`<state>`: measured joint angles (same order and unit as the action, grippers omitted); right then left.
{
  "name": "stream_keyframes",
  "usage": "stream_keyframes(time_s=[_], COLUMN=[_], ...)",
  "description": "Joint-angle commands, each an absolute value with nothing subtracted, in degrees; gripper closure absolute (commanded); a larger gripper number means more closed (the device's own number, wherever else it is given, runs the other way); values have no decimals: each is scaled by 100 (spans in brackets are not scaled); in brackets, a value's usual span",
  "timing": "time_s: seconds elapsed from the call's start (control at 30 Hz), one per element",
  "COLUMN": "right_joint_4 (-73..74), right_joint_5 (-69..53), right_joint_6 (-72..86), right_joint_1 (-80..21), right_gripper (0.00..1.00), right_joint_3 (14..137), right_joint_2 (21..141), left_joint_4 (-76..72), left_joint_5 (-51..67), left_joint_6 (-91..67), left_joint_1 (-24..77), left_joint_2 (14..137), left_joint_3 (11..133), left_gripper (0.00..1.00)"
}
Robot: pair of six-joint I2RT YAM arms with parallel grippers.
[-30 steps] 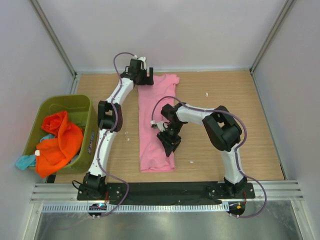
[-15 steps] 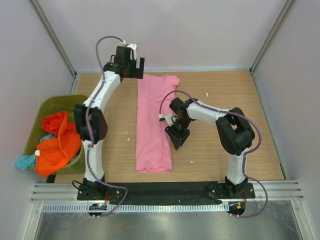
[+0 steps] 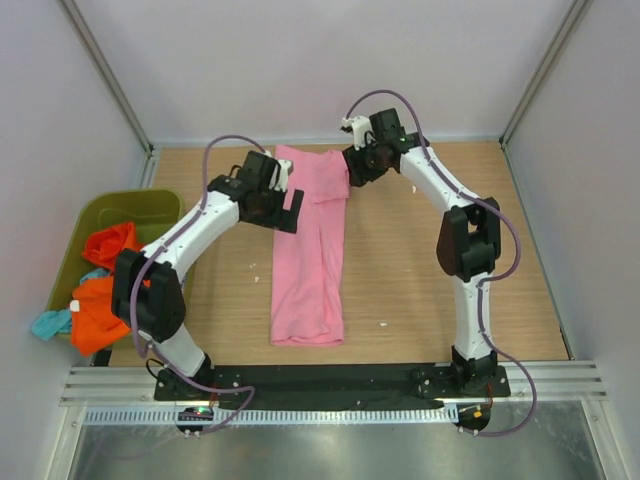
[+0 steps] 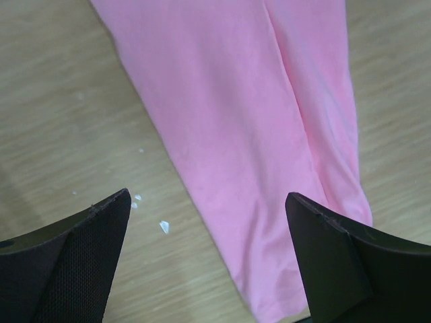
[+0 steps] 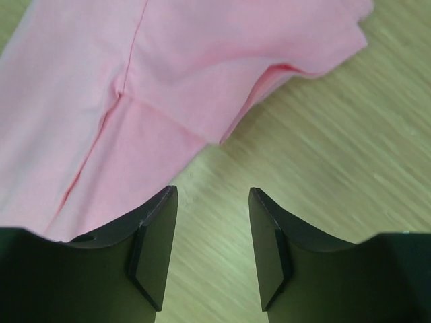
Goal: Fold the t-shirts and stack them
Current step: Fold the tshirt
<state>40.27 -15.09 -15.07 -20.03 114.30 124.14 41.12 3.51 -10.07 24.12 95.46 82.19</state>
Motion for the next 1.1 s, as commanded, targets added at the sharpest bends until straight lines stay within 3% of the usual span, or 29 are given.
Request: stream_keyframes(time_s=[0.0, 0.5, 1.07], right_joint_4=[3401, 2909, 2874], right_joint_5=[-1494, -2189, -1495], right_joint_6=[-1161, -299, -597], right_joint_1=[-2101, -2118, -1828], right_gripper=[47, 43, 34], right_joint_3=[11952, 12946, 12516], right_joint_2=[12909, 14106, 14484], left_joint_4=[4306, 4509, 4720], left_joint_5=[641, 1256, 1705], left_joint_6=[-896, -906, -1019], left_joint_1=[2645, 3278, 3366], left_joint_2=[9202, 9140, 10819], left_joint_3=[8139, 7102, 7462], left_gripper=[3, 6, 9])
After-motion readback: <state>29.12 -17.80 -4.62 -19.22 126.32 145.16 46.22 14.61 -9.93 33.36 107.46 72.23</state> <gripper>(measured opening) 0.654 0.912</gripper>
